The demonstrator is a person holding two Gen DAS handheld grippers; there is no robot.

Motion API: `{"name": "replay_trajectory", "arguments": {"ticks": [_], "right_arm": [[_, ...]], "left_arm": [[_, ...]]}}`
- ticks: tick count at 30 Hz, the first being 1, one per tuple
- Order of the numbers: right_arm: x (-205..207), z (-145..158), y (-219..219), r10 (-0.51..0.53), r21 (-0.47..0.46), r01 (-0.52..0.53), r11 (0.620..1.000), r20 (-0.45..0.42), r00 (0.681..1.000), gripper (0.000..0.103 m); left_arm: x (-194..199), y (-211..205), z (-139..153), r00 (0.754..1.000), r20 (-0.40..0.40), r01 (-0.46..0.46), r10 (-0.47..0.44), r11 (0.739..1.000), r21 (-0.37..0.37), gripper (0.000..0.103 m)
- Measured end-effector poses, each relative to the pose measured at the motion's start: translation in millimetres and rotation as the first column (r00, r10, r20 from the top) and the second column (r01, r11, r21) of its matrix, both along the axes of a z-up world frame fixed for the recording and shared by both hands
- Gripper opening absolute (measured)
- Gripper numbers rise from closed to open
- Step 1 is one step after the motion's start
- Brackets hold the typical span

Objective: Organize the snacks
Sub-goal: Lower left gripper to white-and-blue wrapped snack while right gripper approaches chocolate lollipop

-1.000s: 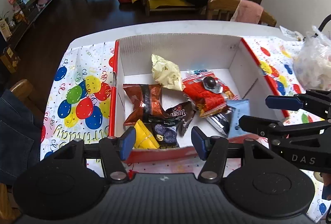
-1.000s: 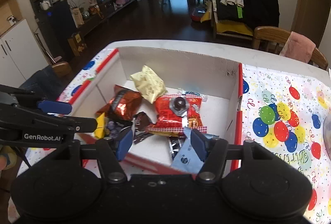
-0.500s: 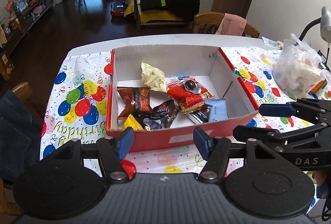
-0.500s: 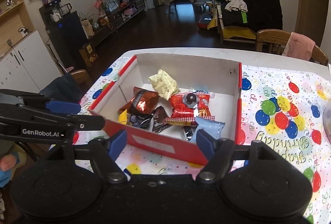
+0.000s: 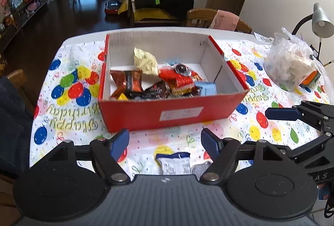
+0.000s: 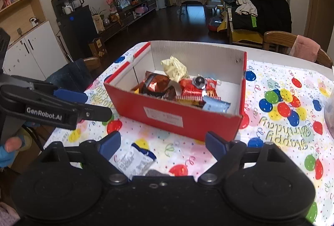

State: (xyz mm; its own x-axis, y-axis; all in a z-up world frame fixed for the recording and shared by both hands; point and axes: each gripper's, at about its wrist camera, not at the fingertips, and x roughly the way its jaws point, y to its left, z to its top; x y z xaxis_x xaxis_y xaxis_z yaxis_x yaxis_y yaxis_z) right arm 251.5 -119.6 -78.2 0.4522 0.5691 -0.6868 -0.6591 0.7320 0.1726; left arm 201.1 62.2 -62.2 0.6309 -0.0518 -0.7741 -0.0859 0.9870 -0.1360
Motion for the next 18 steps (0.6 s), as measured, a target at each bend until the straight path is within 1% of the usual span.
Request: {"name": "replay_trajectory", "arguments": {"ticks": [1, 2, 3, 5, 7, 13, 16, 18], "right_arm": [[-2.5, -1.6, -1.5, 0.000, 0.000, 0.000, 1.000, 0.000, 1.000, 0.092], [-5.0, -3.8, -3.8, -0.003, 0.001, 0.003, 1.000, 0.001, 1.000, 0.099], [-7.8, -5.9, -6.1, -0.011, 0.005, 0.011, 1.000, 0.004, 1.000, 0.102], [-13.7, -11.2, -10.5, -0.013, 0.009, 0.013, 1.000, 0.002, 1.000, 0.103], [-18.2, -17.0, -13.4, -0.008, -0.005, 0.008, 1.000, -0.001, 1.000, 0.103], [-32.4, -36.1, -20.3, -0.012, -0.081, 0.012, 0.997, 0.000, 1.000, 0.103], [-37.3, -45.3, -24.5, -0.028, -0.112, 0.027, 0.993, -0.012, 1.000, 0.103], [-38.0, -51.5, -27.9, -0.058, -0.135, 0.054, 0.989, -0.025, 0.998, 0.103]], "left_arm": [[-0.8, -0.7, -2.4, 1.000, -0.005, 0.000, 0.000, 1.000, -0.002, 0.076], [-1.4, -1.4, -5.4, 1.000, -0.012, 0.000, 0.000, 1.000, -0.005, 0.076], [-2.7, -2.6, -8.4, 1.000, -0.019, 0.000, 0.000, 1.000, -0.009, 0.077], [-4.1, -4.0, -15.6, 0.999, -0.033, -0.001, 0.000, 1.000, -0.022, 0.080], [-3.9, -6.6, -24.5, 0.998, -0.056, 0.002, -0.004, 0.999, -0.034, 0.080], [0.7, -19.5, -52.1, 0.992, -0.126, 0.015, -0.019, 1.000, -0.027, 0.080], [5.0, -24.4, -65.5, 0.988, -0.156, 0.017, -0.021, 1.000, -0.026, 0.080], [8.4, -26.6, -74.7, 0.984, -0.179, 0.014, -0.019, 0.999, -0.029, 0.080]]}}
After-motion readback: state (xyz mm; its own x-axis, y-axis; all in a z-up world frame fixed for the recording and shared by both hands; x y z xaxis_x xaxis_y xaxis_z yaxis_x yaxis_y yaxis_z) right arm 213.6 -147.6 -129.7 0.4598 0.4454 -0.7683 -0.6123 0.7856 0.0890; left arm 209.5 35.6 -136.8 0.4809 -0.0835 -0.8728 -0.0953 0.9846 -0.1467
